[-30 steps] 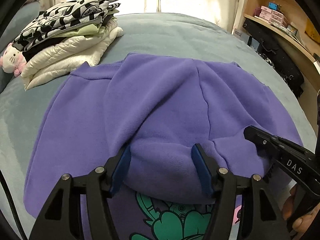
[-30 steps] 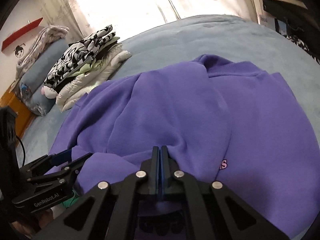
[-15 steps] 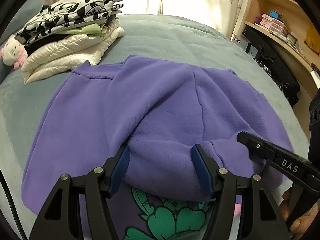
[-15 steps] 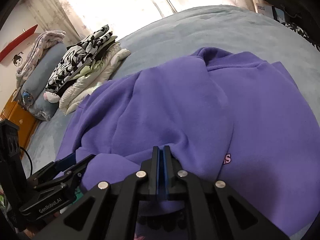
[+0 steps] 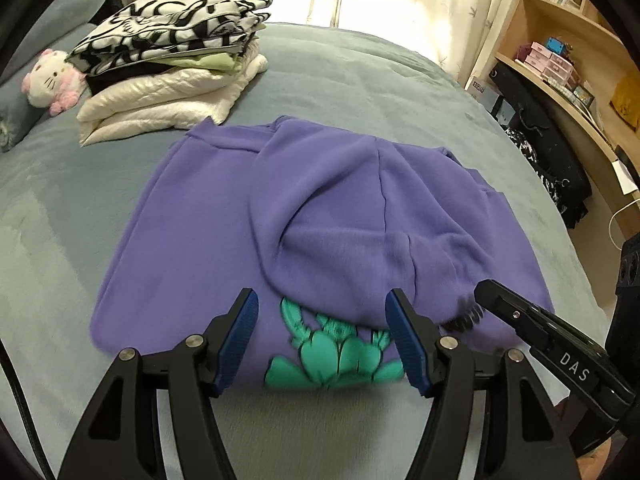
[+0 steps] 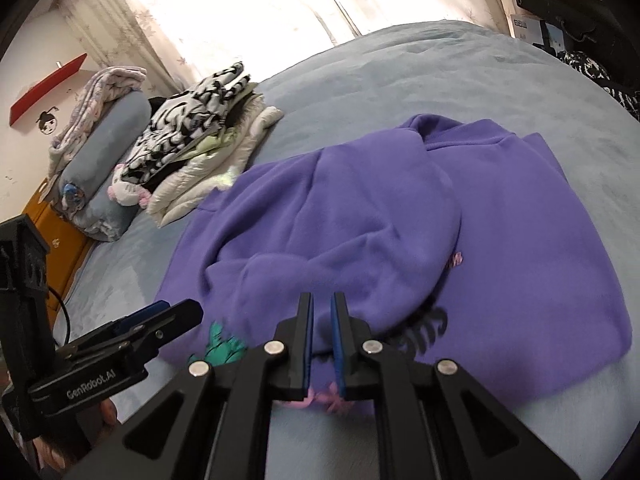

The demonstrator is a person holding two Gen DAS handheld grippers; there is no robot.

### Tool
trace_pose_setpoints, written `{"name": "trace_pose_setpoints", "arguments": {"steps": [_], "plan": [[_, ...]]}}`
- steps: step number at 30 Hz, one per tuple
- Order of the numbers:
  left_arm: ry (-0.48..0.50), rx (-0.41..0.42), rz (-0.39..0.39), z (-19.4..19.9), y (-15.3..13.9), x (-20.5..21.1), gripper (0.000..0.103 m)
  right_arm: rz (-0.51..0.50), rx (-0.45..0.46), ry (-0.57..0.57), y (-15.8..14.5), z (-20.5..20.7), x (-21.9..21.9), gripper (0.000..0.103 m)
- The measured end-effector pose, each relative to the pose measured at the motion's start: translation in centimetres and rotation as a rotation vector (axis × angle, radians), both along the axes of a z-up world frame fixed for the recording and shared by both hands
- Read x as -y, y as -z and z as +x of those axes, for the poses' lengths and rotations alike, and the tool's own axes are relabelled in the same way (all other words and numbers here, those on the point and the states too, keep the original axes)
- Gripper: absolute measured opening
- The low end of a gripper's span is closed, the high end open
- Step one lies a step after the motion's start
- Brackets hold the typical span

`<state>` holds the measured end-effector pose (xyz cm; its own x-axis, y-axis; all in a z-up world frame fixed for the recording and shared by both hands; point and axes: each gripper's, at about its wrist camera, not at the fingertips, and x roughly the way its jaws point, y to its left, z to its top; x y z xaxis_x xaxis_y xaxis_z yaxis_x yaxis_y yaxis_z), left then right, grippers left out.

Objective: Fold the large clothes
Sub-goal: 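Pull the hood flat with the left tool, then open both tools, then lift both tools away from the folded hoodie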

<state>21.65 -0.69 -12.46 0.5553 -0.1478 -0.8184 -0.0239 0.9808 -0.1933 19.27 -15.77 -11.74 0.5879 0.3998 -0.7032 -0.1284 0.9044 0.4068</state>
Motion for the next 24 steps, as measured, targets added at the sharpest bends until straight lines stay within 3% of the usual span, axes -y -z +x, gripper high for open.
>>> {"name": "trace_pose_setpoints", "arguments": {"steps": [9,21,22,24], "plan": [[-0.04,-0.036,-0.012,-4.6,0.0,-2.6,0.065,-0.034,0.001,-0.056,-0.4,-3.5,-1.6,0.009],[-0.043,-0.078,-0.08,-6.6,1.8,-4.2,0.065,-0.061,-0.029,-0.091,0.4,-5.0,-4.2,0.009],[-0.042,-0.085,-0.099,-6.7,2.1,-4.4,0.066,-0.066,-0.03,-0.093,0.4,-5.1,-4.4,0.01],[-0.042,-0.093,-0.154,-6.6,2.7,-4.7,0.068,-0.074,-0.028,-0.091,0.5,-5.2,-4.7,0.022]]}}
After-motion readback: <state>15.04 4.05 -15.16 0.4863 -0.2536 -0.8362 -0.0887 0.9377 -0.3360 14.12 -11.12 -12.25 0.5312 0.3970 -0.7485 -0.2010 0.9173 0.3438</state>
